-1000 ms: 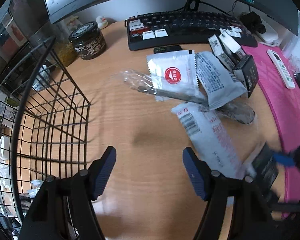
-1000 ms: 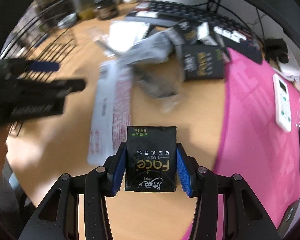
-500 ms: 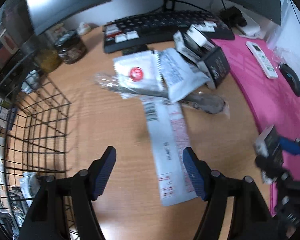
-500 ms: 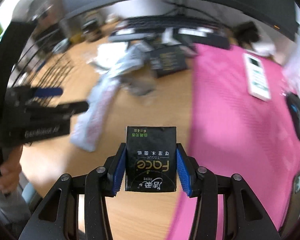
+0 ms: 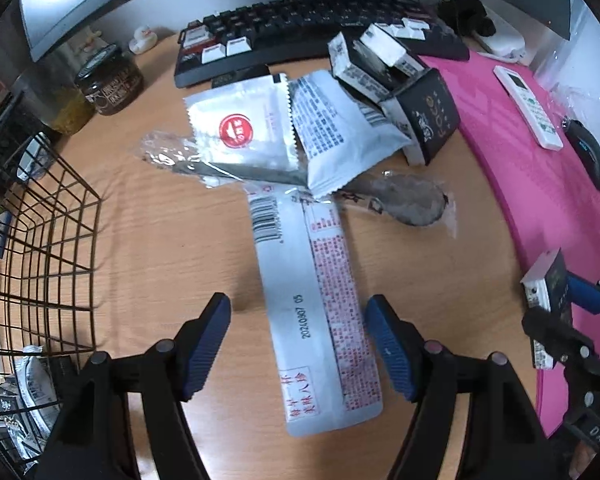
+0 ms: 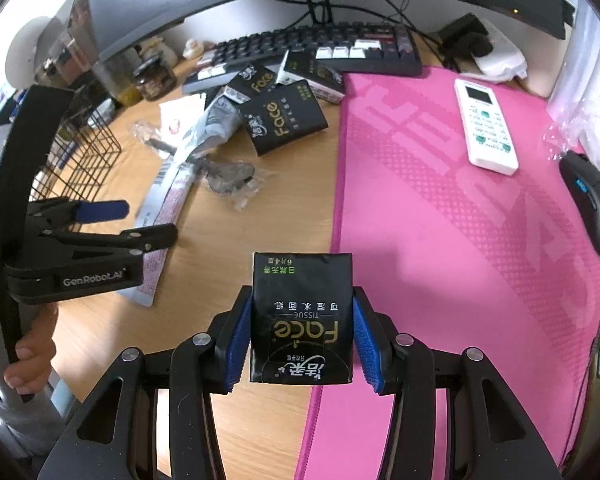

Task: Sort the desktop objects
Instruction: 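Grasp a long white snack strip with the left gripper while the right holds the Face pack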

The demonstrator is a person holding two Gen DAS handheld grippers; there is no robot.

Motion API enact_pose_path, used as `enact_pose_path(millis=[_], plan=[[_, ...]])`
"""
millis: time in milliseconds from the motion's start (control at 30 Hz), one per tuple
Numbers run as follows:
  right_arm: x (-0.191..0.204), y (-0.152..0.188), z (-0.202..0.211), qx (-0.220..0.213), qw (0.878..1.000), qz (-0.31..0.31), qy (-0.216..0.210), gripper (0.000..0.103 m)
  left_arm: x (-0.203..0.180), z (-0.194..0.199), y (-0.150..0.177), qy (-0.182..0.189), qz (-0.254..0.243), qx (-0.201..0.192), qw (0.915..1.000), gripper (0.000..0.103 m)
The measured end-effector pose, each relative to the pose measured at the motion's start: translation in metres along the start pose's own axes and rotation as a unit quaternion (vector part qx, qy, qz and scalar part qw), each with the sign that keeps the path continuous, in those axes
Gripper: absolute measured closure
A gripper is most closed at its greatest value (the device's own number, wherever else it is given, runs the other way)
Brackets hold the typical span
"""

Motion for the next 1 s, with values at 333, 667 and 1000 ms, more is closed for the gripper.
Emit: enact_pose_path(millis=[333, 667, 1000], plan=[[0.000, 0.001, -0.002, 0.001, 1.000, -0.008, 0.005, 0.056, -0.005, 0.006, 0.002, 0.012, -0.016, -0.009, 0.9998, 0.050], [0.013, 0.009, 0.003, -0.003, 1.000, -0.008, -0.001, 0.056, -0.004, 0.021, 0.037, 0.021, -0.032, 0.009, 0.9992, 0.049], [0.009, 0.012, 0.012, -0.010, 1.000, -0.016, 0.005, 0.056, -0.003, 0.012, 0.030, 0.015, -0.034, -0.002, 0.9993, 0.051]])
Point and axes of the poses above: each gripper's, at about its wrist camera, not at the fingertips, and z roughly against the way its jaws point, x to its left, y to its underside, the point moved 6 cm from there along -z, roughly the way its jaws point
